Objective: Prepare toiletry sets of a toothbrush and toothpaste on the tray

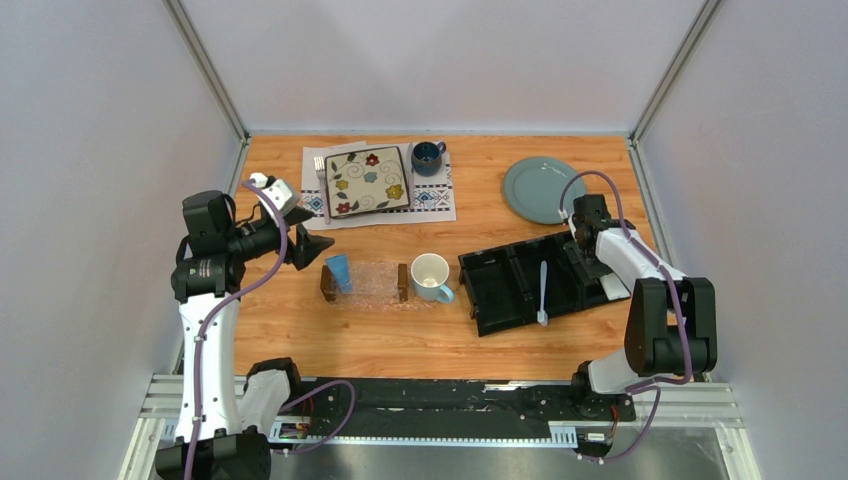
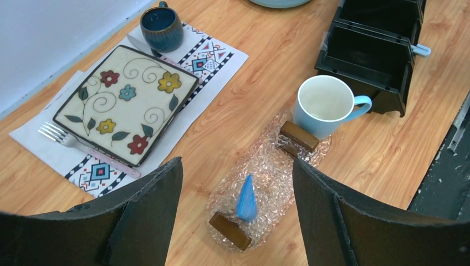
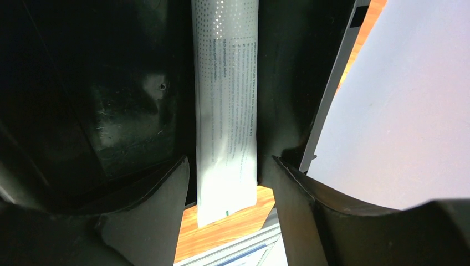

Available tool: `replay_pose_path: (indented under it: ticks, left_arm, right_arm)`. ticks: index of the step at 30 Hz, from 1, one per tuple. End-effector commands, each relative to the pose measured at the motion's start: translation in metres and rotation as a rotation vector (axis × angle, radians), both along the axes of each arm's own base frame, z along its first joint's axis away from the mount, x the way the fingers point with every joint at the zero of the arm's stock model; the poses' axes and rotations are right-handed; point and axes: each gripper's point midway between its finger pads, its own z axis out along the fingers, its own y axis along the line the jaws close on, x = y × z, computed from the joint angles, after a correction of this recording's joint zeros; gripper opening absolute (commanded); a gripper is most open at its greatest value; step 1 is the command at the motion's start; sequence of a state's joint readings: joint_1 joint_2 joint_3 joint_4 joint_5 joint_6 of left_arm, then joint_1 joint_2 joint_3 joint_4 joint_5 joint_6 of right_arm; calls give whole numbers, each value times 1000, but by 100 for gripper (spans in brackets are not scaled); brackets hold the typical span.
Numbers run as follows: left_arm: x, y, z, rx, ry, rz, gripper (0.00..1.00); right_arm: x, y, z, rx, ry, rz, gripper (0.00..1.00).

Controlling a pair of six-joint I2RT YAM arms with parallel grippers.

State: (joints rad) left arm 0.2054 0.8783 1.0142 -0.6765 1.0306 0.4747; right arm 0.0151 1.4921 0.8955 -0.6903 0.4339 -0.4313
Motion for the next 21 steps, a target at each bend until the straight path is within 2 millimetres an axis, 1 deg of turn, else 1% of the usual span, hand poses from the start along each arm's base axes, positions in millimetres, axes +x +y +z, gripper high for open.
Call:
replay_pose_path:
  ticks: [1,7,11,14,15,17,18,20,21]
  left_arm:
    - [-1,-1,13,15,-57,-26,80]
    - [-3,-1,11,15,-52,-28,80]
    - [-3,-1,9,14,-49,-30,80]
    - [-4,-1,8,15,-50,-29,80]
    - [-4,-1,8,16,-50,-28,80]
    - [-3,-1,7,15,-47,-28,80]
    - [-4,-1,7,15,-49,-29,80]
    - [-4,-2,7,15,-50,-30,80]
    - [-4,-2,6,13,-48,-33,80]
  right_arm:
    - [-1,-6,-18,-36,9,-16,63]
    - [-3,-7,-31,-35,33,-20,58]
    - [-3,-6,-36,-27,40,-23,54]
    - [-5,-6,-38,-28,47,-28,49]
    - [-6,-6,-38,-29,48,-29,45]
    - [-6,-7,-38,-35,48,-31,42]
    - [-7,-7,-38,-38,48,-30,37]
    - [-8,-8,-35,-38,44,-35,32]
    - [-9,-8,-34,-38,46,-36,28]
